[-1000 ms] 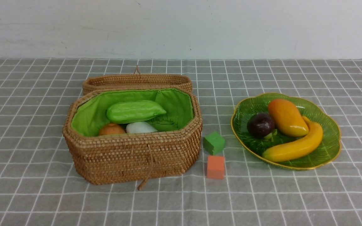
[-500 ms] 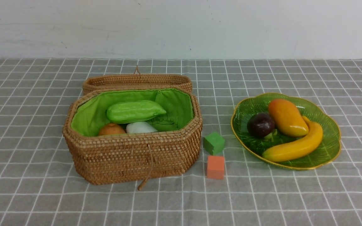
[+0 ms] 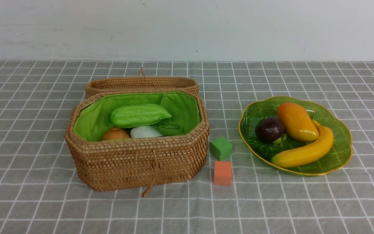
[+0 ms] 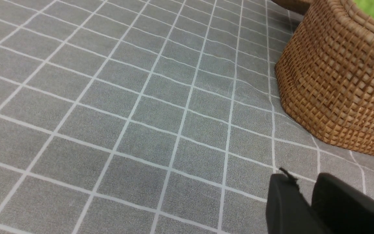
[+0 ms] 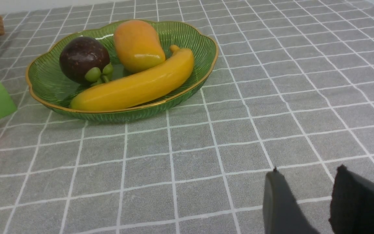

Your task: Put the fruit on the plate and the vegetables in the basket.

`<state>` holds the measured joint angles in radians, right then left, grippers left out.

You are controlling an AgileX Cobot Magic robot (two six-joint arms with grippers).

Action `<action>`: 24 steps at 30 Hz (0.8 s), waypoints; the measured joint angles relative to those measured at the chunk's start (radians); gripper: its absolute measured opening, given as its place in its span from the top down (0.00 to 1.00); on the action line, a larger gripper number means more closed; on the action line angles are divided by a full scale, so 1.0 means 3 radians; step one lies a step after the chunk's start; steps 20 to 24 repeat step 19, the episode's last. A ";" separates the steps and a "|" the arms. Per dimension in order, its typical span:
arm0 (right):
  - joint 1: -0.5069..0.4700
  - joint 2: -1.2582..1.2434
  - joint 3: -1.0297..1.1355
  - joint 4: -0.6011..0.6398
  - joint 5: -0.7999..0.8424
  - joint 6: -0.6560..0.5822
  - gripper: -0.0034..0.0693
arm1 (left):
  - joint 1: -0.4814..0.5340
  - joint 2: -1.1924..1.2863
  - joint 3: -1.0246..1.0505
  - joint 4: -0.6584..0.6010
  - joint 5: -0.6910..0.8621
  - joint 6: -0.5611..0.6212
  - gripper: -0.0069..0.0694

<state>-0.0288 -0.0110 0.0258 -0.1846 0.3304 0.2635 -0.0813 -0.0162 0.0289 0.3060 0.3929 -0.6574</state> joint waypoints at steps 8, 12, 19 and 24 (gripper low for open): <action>0.0000 0.0000 0.0000 0.0000 0.0000 0.0000 0.62 | 0.0000 0.0000 0.0000 0.0000 0.0000 0.0000 0.72; 0.0000 0.0000 0.0000 0.0000 0.0000 0.0000 0.62 | 0.0000 0.0000 0.0000 0.0000 0.0000 0.0000 0.72; 0.0000 0.0000 0.0000 0.0000 0.0000 0.0000 0.62 | 0.0000 0.0000 0.0000 0.0000 0.0000 0.0000 0.71; 0.0000 0.0000 0.0000 0.0000 0.0000 0.0000 0.62 | 0.0000 0.0000 0.0000 0.0000 0.0000 0.0000 0.71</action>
